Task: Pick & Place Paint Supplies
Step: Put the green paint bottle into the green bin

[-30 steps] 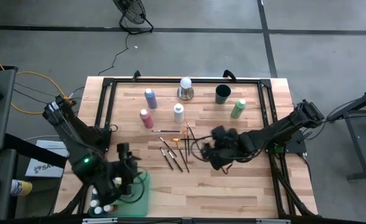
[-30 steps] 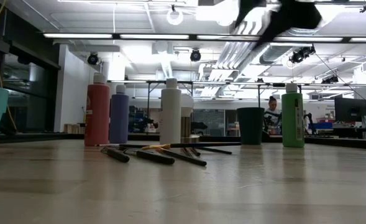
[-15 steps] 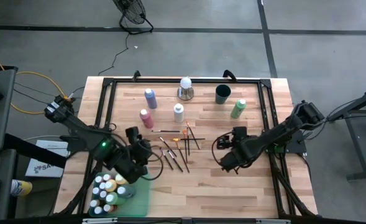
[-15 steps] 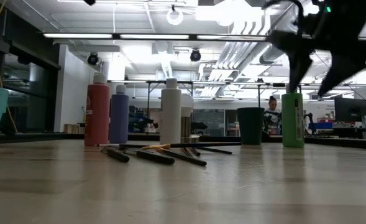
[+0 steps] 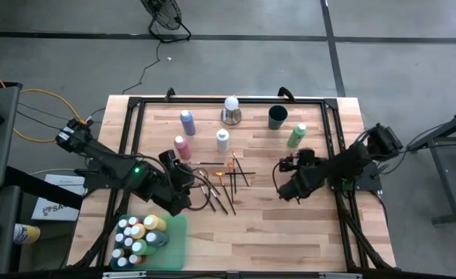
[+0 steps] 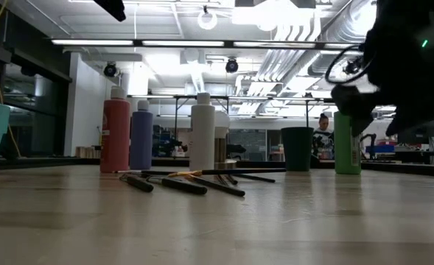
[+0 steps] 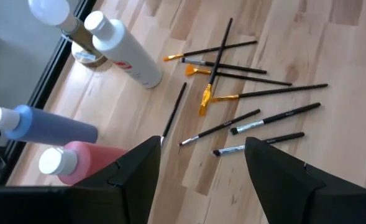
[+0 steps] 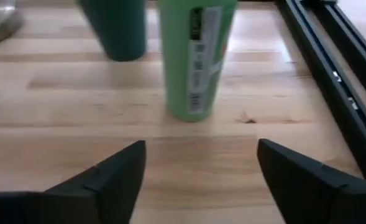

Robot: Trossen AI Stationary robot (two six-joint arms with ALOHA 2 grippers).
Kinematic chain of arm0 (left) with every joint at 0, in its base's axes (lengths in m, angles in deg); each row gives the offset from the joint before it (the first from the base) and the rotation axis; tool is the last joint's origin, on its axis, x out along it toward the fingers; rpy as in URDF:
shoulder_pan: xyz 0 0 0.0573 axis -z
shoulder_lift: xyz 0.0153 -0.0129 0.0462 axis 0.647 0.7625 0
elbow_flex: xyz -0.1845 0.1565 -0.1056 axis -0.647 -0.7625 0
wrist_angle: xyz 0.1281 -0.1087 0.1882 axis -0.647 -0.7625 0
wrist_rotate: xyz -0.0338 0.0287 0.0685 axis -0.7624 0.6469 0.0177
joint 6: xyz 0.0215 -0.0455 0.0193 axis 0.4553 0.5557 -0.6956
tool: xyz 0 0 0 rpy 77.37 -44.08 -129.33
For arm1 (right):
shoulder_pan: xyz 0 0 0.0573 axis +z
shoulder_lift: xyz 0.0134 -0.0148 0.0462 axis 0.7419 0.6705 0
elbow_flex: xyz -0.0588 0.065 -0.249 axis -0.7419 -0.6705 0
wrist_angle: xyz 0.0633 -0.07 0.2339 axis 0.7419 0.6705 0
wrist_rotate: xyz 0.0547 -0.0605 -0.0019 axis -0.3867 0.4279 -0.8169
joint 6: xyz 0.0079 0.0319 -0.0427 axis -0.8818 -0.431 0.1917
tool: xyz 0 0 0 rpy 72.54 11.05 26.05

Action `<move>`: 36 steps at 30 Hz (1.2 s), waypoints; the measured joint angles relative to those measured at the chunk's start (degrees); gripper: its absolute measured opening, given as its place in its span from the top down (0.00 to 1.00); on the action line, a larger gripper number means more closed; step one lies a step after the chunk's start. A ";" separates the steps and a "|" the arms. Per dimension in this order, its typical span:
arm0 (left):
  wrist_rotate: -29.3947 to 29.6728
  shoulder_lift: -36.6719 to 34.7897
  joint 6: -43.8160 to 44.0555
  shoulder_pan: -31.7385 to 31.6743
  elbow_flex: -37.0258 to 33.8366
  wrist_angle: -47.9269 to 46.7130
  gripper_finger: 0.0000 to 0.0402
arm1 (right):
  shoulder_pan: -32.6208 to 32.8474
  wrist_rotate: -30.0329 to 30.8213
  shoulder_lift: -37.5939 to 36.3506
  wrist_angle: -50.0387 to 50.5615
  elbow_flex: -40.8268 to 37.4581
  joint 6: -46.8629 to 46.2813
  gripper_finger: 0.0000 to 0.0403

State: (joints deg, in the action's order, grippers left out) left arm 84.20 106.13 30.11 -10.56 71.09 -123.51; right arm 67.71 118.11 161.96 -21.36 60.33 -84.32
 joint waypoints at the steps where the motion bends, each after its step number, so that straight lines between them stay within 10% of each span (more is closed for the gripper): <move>1: -0.01 0.00 0.52 -0.29 0.00 -0.01 0.43 | -1.06 -0.07 0.00 -1.17 -0.79 0.16 0.22; 10: -0.21 0.00 3.87 -2.17 -0.02 -0.02 0.43 | -8.26 0.20 0.00 -7.34 -2.08 15.24 0.03; 36: -0.59 0.00 7.56 -3.15 -0.02 -0.11 0.43 | -30.78 4.98 0.00 -23.21 -2.06 30.89 0.04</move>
State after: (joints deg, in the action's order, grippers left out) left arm 83.61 106.13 37.67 -13.70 71.07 -123.62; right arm 36.93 123.10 161.96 -44.58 58.27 -53.43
